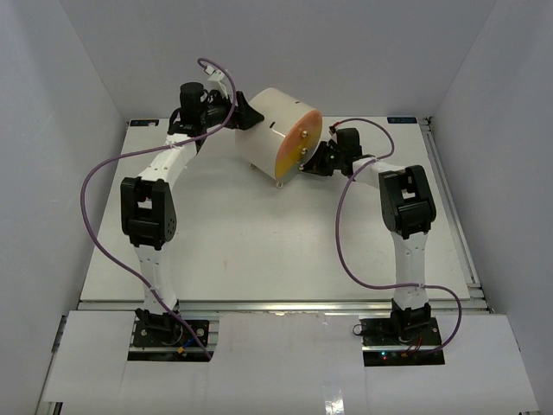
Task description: Organize the makeup
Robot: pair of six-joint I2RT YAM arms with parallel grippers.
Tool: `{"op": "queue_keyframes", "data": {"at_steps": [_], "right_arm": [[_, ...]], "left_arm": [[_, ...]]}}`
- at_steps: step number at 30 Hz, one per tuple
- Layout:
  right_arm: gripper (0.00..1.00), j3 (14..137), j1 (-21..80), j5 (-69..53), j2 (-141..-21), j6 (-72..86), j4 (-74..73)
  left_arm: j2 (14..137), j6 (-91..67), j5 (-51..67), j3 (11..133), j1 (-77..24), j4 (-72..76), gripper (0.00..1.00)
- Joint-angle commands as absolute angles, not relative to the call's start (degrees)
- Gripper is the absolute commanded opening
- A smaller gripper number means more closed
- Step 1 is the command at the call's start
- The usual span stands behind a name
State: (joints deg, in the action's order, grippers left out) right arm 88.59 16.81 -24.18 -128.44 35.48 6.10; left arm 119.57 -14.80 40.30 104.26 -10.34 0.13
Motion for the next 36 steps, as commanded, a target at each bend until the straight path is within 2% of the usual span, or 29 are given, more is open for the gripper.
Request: {"op": "queue_keyframes", "data": {"at_steps": [1,5,8,12,15,18,21,24,29,30,36], "right_arm": [[0.13,85.32,16.56,-24.19,-121.03,33.47,11.67],[0.15,75.09,14.79,-19.84,-108.67,20.96,7.98],[0.23,68.35,12.80,-19.84,-99.79,12.45,3.67],[0.42,62.54,12.06,-21.00,-87.83,-3.27,-4.09],[0.63,59.03,11.60,-20.02,-77.58,-10.39,-8.36],[0.86,53.93,11.04,-19.08,-71.08,-12.01,-9.03],[0.97,49.22,10.46,-17.41,-62.86,-10.98,-7.83],[0.97,46.09,9.68,-16.24,-58.05,-8.00,-7.56],[0.96,42.97,7.49,-14.64,-52.18,-7.92,-7.94],[0.90,42.32,6.78,-15.06,-50.84,-8.44,-7.87],[0.90,36.02,-1.64,-20.23,-40.90,-7.47,-5.84]], "left_arm": [[118.21,-15.30,35.77,101.85,-12.18,-5.25,0.97],[113.52,-17.81,24.55,101.51,-11.52,-3.44,0.98],[109.63,-20.08,18.22,103.46,-10.64,-3.28,0.98],[101.81,-22.83,14.10,103.57,-8.49,-1.98,0.98],[93.53,-23.01,16.20,97.61,-7.47,-1.08,0.98],[84.71,-21.90,20.78,84.06,-7.30,1.23,0.98],[69.81,-20.91,28.01,67.58,-7.29,4.12,0.98],[58.79,-19.28,32.26,53.64,-7.28,2.77,0.98],[42.59,-16.19,34.19,37.34,-7.56,0.30,0.98],[41.40,-15.97,33.89,36.08,-7.58,-0.12,0.98],[32.46,-15.13,29.98,33.43,-7.99,-2.48,0.98]]}}
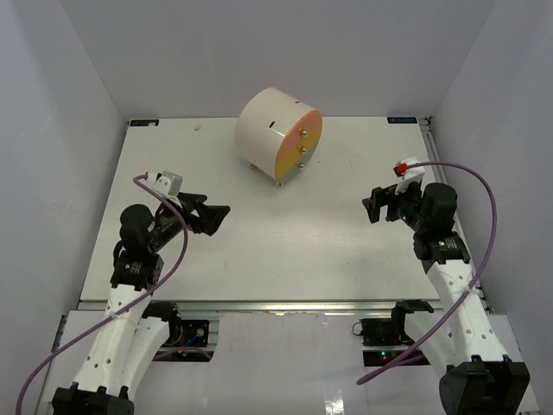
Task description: Organize the makeup
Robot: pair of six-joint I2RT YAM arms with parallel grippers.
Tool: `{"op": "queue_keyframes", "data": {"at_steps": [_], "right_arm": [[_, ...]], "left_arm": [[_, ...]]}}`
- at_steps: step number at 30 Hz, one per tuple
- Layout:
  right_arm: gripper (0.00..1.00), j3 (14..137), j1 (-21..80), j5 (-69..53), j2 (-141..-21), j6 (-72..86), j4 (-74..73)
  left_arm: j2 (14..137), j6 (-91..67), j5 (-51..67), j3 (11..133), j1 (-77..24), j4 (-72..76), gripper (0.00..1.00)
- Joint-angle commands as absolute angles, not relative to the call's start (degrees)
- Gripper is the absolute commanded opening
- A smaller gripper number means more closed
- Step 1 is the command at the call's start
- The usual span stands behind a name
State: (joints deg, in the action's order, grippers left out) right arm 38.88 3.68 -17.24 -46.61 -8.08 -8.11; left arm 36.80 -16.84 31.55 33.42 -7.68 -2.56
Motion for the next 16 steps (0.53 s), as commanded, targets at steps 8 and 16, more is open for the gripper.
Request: {"op": "queue_keyframes", "data": {"at_steps": [8,16], "right_arm": [[0.90,33.75,-7.03,-20.43,-34.50,-1.97,-5.94],[0.90,33.51,-7.38,-19.44,-35.13,-1.33,-5.98]], "left_arm": [[33.71,-15.38,31.11,33.75,-8.00,-2.73,0.98],[33.66,-15.47,31.03,33.67,-8.07,-2.81,0.98]]}}
